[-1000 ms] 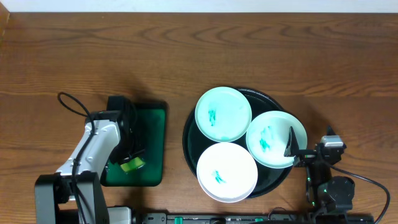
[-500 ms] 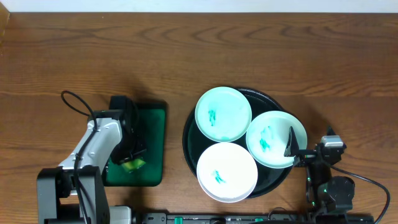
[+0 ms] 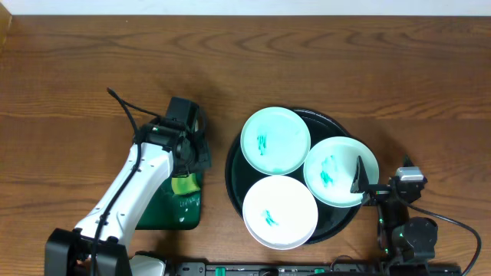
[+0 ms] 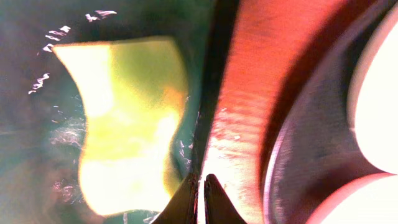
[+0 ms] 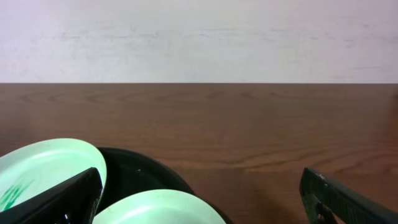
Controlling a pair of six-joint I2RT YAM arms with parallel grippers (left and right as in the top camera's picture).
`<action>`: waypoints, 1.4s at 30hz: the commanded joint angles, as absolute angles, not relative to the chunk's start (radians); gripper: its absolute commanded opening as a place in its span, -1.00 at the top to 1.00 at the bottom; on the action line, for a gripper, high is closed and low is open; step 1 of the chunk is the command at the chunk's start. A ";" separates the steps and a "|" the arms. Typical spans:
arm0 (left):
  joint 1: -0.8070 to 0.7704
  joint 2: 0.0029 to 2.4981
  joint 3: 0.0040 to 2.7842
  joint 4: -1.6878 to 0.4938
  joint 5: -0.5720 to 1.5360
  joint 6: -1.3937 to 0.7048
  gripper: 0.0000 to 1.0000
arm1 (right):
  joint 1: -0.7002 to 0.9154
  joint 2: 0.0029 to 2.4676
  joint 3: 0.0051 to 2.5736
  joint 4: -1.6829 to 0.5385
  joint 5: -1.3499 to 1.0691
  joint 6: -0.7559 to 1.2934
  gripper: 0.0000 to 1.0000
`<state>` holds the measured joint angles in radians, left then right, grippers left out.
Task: Clean dirty plates on tray and stack at the side
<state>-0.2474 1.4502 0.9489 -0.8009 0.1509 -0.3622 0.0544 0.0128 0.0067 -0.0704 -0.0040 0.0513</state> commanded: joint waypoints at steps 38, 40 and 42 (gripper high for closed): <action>0.224 1.534 0.860 -0.733 0.568 0.057 0.00 | 0.047 0.011 0.005 -0.075 -0.005 0.044 -0.99; 0.239 1.556 0.849 -0.723 0.630 0.106 -0.01 | 0.047 0.011 0.005 -0.075 -0.005 0.044 -0.98; 0.244 1.583 0.836 -0.707 0.629 0.113 -0.03 | 0.047 0.012 0.005 -0.075 -0.005 0.044 -0.98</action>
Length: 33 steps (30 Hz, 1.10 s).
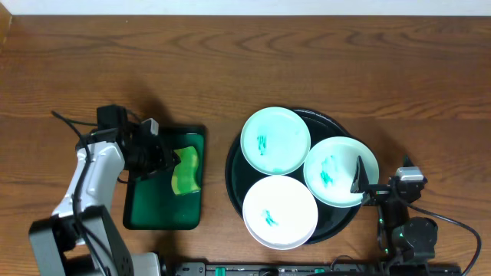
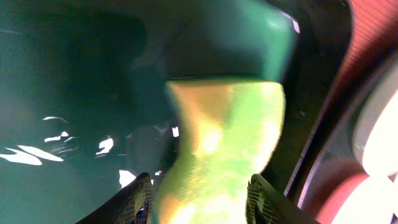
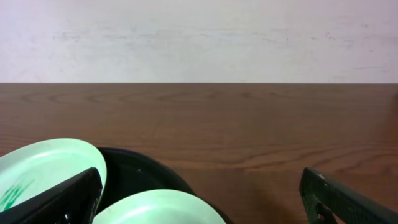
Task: Clean dirty plates on tray and stack at the side
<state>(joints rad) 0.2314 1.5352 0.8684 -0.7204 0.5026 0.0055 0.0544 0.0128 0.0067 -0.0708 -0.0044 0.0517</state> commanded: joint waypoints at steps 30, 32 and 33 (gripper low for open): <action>0.247 1.797 0.817 -0.619 0.688 0.119 0.85 | 0.047 0.012 0.005 -0.075 -0.005 0.044 -0.98; 0.247 1.792 0.819 -0.619 0.677 0.080 0.86 | 0.047 0.012 0.005 -0.075 -0.005 0.044 -0.99; 0.247 1.785 0.821 -0.619 0.648 0.047 0.85 | 0.047 0.012 0.005 -0.075 -0.005 0.044 -0.99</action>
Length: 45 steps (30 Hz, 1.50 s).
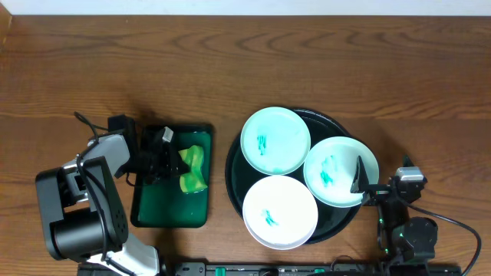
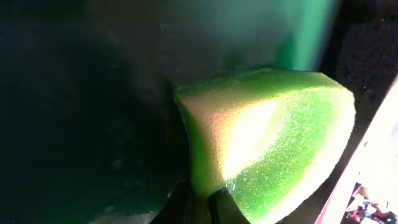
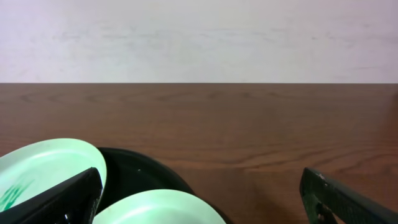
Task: Clean dirty plates on tray and stack at the side
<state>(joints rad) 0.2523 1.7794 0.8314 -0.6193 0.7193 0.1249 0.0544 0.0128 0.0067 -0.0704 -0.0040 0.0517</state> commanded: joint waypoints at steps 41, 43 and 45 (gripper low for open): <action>-0.172 1.378 0.869 -0.941 -0.449 -0.607 0.86 | 0.047 0.012 0.005 -0.075 -0.005 0.044 -0.99; -0.176 1.379 0.869 -0.939 -0.475 -0.620 0.85 | 0.047 0.012 0.005 -0.075 -0.005 0.044 -0.98; -0.181 1.381 0.869 -0.933 -0.493 -0.624 0.86 | 0.047 0.012 0.005 -0.075 -0.005 0.044 -0.99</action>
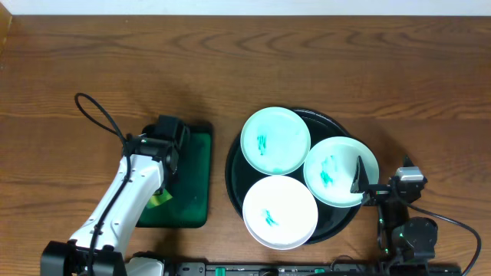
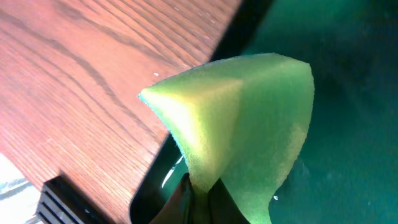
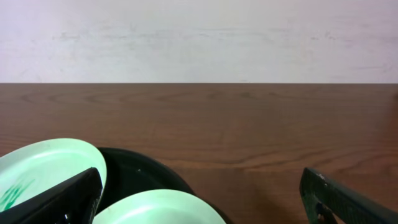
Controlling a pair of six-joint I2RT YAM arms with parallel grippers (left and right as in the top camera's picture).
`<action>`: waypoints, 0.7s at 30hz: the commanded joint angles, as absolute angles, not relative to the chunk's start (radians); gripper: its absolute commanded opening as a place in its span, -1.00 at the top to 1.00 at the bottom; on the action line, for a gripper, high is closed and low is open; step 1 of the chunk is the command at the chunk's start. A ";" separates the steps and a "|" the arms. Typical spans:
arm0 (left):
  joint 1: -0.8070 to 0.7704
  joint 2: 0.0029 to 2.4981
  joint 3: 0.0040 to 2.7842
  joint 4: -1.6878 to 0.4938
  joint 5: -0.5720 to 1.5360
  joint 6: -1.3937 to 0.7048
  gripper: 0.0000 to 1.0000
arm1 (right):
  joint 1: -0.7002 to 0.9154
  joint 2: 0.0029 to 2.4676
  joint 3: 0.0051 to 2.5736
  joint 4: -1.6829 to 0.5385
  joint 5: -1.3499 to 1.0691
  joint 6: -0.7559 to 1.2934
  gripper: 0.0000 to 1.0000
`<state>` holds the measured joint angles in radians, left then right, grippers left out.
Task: Clean dirty plates on tray and stack at the side
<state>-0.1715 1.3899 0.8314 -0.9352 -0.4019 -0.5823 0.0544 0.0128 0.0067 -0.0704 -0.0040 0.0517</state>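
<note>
Three pale green plates with teal smears lie on the round black tray (image 1: 232, 172): one at the back (image 1: 275, 140), one on the right (image 1: 341, 171), one in front (image 1: 280, 211). My left gripper (image 2: 200, 191) is shut on a yellow-green sponge (image 2: 242, 124), held folded over the left edge of the green basin (image 2: 339, 118). From overhead only a bit of that sponge (image 1: 159, 199) peeks out under the left arm. The right gripper (image 3: 202, 199) stands open at the tray's right rim, next to the right plate (image 3: 158, 208), with nothing between its fingers.
The green basin (image 1: 193, 180) sits just left of the black tray. Bare wooden table (image 1: 253, 61) stretches behind and to the left. A black cable (image 1: 96, 115) loops off the left arm. A pale wall (image 3: 199, 37) closes the far side.
The left arm has swung round and now reaches in from the front. The sponge, still gripped, has gone from the basin's right part to its front left edge. The right arm is unchanged.
The left gripper was shut beside the sponge in the basin. Then it stood open around the sponge, then shut on it inside the basin. Now it holds the sponge over the basin's left edge. Plates and right gripper stayed put.
</note>
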 commanded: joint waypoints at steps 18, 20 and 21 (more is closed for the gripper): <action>-0.218 1.626 0.869 -0.986 -0.549 -0.720 0.85 | 0.047 0.011 0.005 -0.075 -0.005 0.044 -0.99; -0.222 1.626 0.871 -0.986 -0.549 -0.720 0.86 | 0.047 0.012 0.005 -0.075 -0.005 0.044 -0.98; -0.224 1.626 0.872 -0.986 -0.547 -0.720 0.86 | 0.047 0.012 0.005 -0.075 -0.005 0.044 -0.99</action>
<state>-0.2153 1.6169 0.8478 -0.9840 -0.5282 -0.7013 0.0544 0.0128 0.0067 -0.0704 -0.0040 0.0517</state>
